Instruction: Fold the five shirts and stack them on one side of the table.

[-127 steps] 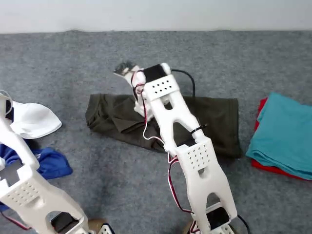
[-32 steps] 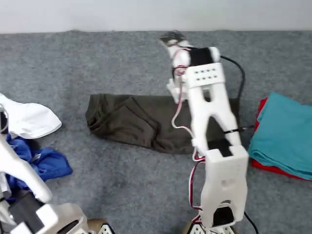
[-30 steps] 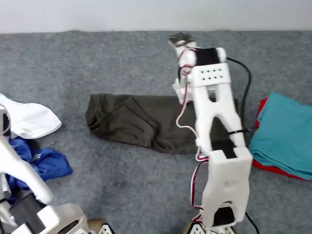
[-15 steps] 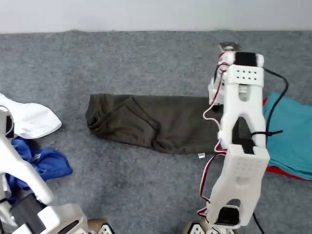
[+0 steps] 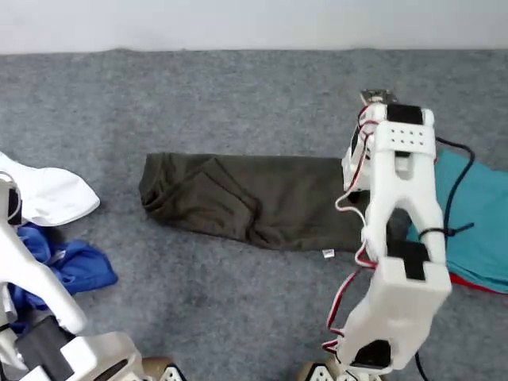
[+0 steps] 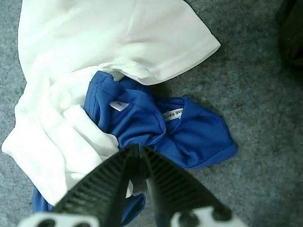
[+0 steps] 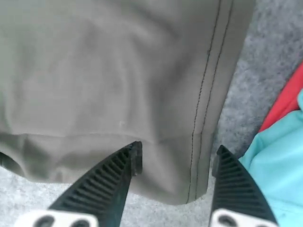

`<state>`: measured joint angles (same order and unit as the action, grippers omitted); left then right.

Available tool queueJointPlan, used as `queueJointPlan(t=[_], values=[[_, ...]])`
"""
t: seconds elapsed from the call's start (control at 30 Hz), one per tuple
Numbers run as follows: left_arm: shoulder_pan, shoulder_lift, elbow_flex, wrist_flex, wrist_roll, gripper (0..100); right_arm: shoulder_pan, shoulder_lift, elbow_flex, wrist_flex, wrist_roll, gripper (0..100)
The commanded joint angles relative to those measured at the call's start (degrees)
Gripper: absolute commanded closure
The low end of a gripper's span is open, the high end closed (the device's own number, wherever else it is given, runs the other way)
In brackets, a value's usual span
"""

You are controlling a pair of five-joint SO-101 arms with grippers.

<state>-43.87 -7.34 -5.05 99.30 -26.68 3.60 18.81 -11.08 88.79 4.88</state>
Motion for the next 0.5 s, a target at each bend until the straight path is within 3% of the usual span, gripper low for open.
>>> queueJointPlan(t=[0.0,0.23,0.47], values=[[0.09,-2.90,-0.13,1.32,-0.35,98,0.66,-6.46,7.30,-8.31,1.93,74.8],[0.26,-2.90,-0.13,1.32,-0.26,98,2.51,1.27,11.08,-18.51,2.37,74.7],[0.18,-2.90,-0.13,1.32,-0.26,98,4.53,10.51,8.00,-18.95,2.02,74.9]])
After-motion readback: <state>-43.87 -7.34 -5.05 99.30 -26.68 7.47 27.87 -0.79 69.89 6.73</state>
